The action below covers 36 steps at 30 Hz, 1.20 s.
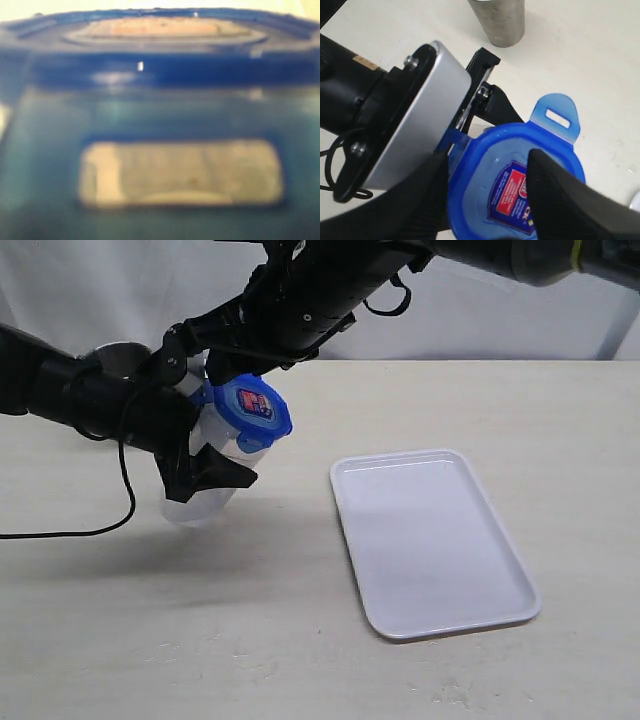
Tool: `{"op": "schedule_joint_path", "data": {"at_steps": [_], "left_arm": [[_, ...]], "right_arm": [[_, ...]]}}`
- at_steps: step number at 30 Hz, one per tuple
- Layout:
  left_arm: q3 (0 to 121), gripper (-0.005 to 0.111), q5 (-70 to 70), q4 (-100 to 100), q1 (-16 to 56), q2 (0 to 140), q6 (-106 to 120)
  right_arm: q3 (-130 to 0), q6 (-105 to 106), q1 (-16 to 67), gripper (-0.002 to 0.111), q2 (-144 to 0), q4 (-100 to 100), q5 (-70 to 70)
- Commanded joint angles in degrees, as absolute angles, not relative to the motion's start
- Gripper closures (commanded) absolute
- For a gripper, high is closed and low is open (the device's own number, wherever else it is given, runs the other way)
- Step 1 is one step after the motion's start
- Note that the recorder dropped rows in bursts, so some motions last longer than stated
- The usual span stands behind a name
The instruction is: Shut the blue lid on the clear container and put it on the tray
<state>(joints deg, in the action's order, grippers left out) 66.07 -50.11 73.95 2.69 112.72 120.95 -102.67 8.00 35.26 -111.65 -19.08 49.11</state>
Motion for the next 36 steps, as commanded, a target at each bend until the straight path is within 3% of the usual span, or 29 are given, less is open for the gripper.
{"op": "schedule_joint_path", "data": {"at_steps": [1, 9, 18, 36], "left_arm": [[66.4, 0.107, -51.9, 75.7, 3.2, 112.0, 122.7], [66.4, 0.107, -52.3, 75.7, 3.2, 112.0, 122.7], [66.4, 0.107, -52.3, 75.7, 3.2, 112.0, 122.7], [66.4, 0.107, -53.0, 76.1, 3.2, 112.0, 122.7]], "right_arm": [[-102.6, 8.0, 35.5, 0.061, -113.2, -20.8, 47.6], [-102.6, 11.6, 35.5, 0.061, -116.1, -26.1, 47.6], [-102.6, 0.5, 35.5, 0.061, -116.3, -7.2, 51.1], [-102.6, -1.8, 35.5, 0.062, -115.9, -0.6, 54.1]]}}
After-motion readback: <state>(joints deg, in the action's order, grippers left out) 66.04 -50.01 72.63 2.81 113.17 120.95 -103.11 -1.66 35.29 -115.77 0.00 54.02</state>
